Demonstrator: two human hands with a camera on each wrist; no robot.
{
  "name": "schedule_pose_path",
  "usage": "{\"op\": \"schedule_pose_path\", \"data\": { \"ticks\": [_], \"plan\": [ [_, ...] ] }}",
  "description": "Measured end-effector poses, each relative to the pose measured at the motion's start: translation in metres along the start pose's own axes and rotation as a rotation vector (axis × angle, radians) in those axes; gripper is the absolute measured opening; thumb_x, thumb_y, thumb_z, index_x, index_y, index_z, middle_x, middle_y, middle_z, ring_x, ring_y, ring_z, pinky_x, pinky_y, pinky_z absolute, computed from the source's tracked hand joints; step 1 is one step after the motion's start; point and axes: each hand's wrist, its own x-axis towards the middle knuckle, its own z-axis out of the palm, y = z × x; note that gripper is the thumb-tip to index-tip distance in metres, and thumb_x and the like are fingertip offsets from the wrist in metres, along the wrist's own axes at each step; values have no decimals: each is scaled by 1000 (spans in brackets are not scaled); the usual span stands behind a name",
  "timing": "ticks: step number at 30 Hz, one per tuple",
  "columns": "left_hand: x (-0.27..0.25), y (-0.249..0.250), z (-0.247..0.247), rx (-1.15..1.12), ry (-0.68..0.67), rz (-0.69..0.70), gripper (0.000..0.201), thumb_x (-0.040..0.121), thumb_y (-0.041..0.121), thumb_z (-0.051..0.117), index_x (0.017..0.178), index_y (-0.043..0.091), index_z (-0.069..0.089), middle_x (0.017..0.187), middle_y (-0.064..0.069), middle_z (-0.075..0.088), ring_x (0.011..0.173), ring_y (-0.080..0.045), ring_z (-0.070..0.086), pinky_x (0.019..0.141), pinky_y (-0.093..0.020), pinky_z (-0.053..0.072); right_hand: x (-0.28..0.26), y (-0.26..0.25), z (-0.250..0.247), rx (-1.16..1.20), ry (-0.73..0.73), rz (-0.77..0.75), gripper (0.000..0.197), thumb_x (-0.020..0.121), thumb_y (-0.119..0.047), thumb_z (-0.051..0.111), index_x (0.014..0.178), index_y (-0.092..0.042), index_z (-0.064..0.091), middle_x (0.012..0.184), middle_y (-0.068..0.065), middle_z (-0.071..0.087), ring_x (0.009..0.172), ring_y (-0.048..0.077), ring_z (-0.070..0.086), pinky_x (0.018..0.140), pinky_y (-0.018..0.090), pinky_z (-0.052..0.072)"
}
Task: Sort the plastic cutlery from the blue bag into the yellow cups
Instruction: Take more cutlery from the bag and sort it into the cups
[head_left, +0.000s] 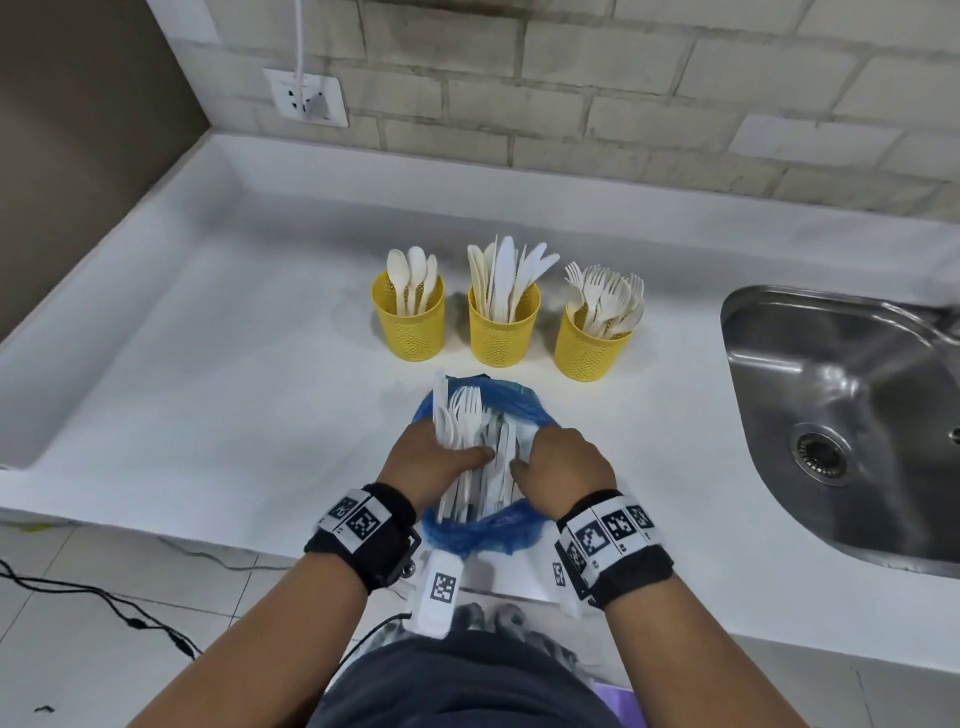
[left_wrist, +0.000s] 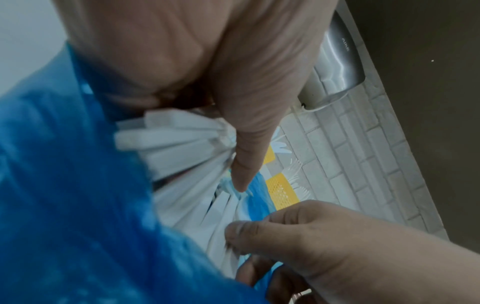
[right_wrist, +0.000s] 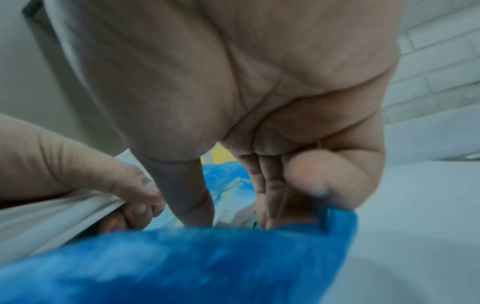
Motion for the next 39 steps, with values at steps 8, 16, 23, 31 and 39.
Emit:
{"op": "schedule_pose_path", "data": {
  "ticks": [8,16,23,31,39],
  "plan": [
    [2,-5,-4,33,-64,22,24,78,20,87,100,21,77,93,4,80,90,-15,75,92,-41,58,-1,-1,16,211,74,8,23,91,-19,63,108,-7,55,111,15,67,101,33,65,72,29,42],
    [-1,-5,-4,74,-90,42,22,80,20,85,99,24,76,96,6,79,91,-12,73,87,-31,56,5,-5,21,315,107,59,42,88,-11,66,124,0,47,120,20,64,109,37,64,76,30,44],
    [-3,-5,-2,83,-79,53,24,81,18,84,103,25,75,99,7,78,94,-10,72,84,-28,54,12,-1,24,400,91,96,41,84,-24,73,115,-2,56,110,12,67,104,28,64,75,28,44],
    [-3,-3,-3,66,-106,47,28,81,18,84,102,33,73,102,9,78,95,-9,72,91,-32,56,18,0,28,413,115,68,37,83,-30,77,108,-7,61,105,7,68,101,25,66,74,26,43],
    [0,-5,-5,69,-105,30,25,82,22,84,105,29,75,100,10,78,94,-9,72,95,-36,56,7,1,22,489,214,64,23,82,-15,74,88,-14,52,76,-11,49,82,17,54,54,12,30]
  ]
}}
